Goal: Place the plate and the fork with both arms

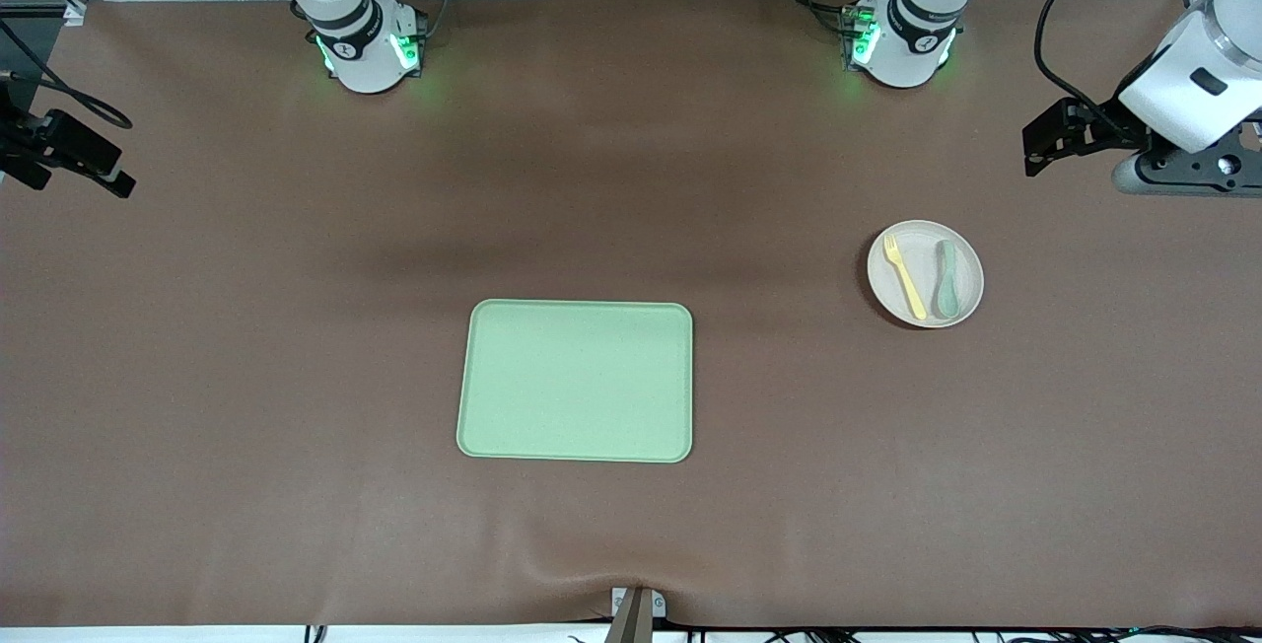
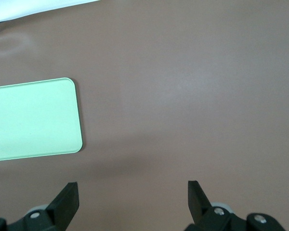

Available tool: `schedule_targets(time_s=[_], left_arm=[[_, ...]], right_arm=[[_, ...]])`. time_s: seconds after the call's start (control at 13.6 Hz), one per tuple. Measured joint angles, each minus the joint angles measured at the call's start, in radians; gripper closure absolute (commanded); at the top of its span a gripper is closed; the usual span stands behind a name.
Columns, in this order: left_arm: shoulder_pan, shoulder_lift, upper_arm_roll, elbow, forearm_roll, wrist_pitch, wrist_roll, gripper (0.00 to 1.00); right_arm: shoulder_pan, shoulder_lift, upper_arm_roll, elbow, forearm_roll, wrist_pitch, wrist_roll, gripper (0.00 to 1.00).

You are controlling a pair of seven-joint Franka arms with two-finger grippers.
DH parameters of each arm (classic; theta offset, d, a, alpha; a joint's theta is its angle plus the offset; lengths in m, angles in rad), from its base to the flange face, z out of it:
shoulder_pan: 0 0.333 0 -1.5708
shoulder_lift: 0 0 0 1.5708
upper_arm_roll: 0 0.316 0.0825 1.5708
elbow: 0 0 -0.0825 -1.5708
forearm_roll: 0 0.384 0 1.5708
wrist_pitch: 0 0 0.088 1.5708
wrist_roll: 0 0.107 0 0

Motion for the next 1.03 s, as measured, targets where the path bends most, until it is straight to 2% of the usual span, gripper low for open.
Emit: schedule_targets(time_s=[0.81,1.03], left_arm=[[0.000,-0.010,0.006,-0.004,0.000,-0.028,0.000,0.00],[0.014,-0.007,0.013,-0.055,0.000,-0.052,0.000,0.00]], right_arm=[[0.004,0.005,-0.004,0.000,-0.051,0.000,0.001,0.00],[0.004,0.015,-0.005,-0.001,-0.051,-0.003,0.001,0.00]])
